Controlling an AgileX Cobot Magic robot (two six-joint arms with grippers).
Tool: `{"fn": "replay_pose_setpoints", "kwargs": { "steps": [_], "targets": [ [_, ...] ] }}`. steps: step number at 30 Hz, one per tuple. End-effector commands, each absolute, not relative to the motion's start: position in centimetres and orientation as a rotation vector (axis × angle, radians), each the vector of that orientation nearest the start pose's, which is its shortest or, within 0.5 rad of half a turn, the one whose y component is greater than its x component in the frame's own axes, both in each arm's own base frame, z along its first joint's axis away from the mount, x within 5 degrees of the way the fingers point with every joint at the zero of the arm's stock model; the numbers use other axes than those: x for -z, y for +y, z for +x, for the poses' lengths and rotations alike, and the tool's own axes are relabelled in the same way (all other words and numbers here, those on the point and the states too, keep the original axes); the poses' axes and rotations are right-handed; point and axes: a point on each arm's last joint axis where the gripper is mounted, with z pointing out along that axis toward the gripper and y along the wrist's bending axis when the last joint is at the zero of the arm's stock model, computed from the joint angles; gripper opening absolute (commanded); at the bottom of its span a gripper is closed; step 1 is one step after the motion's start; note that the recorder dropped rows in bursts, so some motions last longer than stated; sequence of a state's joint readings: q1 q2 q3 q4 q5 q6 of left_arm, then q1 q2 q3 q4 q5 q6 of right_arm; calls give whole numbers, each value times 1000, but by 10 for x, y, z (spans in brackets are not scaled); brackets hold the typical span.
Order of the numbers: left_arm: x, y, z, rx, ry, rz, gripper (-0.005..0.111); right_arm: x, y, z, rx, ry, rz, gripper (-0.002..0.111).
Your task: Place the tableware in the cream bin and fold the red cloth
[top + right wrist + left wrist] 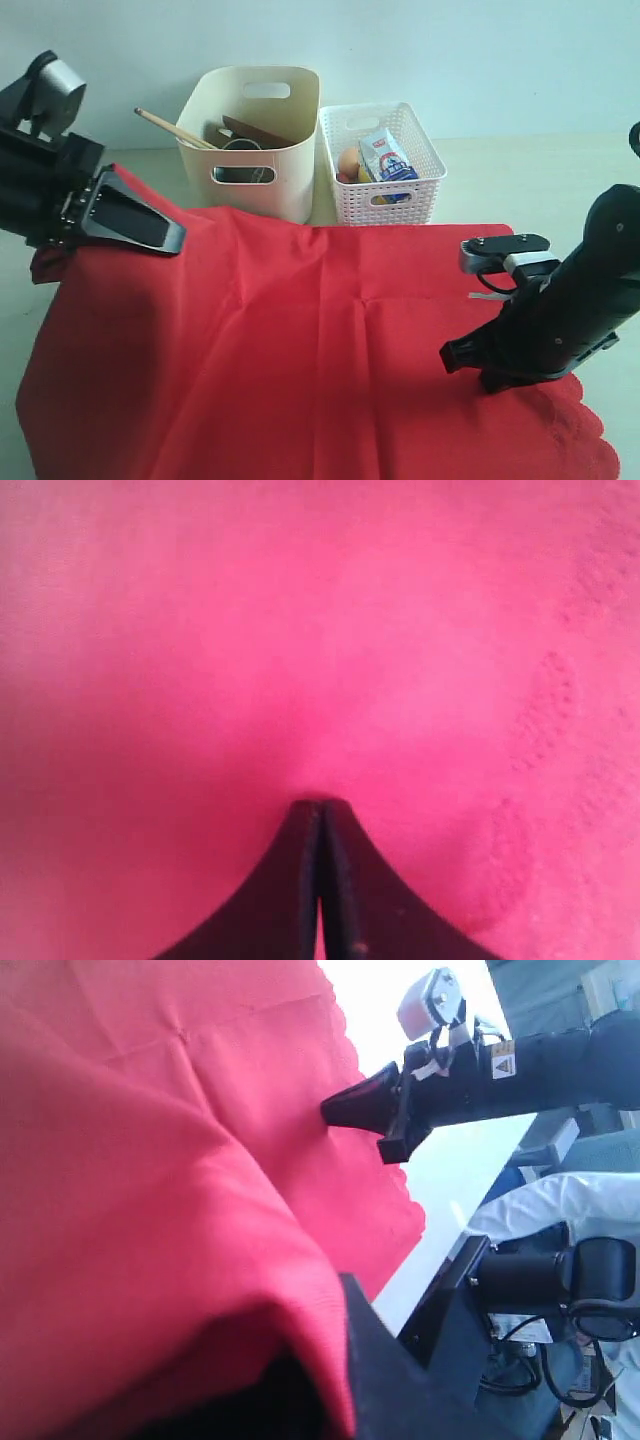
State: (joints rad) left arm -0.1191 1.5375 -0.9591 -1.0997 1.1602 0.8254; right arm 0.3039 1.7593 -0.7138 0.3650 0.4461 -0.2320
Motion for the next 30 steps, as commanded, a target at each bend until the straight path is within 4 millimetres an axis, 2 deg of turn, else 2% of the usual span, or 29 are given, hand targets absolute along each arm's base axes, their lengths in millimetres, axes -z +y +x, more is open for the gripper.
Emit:
{"fn": "replay_pose_setpoints", "kwargs": {
  "steps": [1,4,9,14,18,25,30],
  "targets": [
    [-273,-148,261,1332,2460,572,0,-109,107,249,-282,2954,-416,0],
    [-284,-181,259,1297,2423,575,0,-109,108,248,-280,2951,-433,0],
    [-291,-213,260,1303,2376,560,0,-109,108,249,-278,2944,-430,0],
    [-292,-242,264,1402,2336,495,0,-109,108,249,-277,2942,-430,0],
    [-284,-262,269,1415,2329,414,0,-109,108,249,-277,2942,-430,0],
    [-266,-291,271,1484,2368,400,0,-109,108,247,-281,2959,-444,0],
    [-247,-297,277,1473,2415,384,0,-118,105,244,-245,2964,-486,0]
  ]
}}
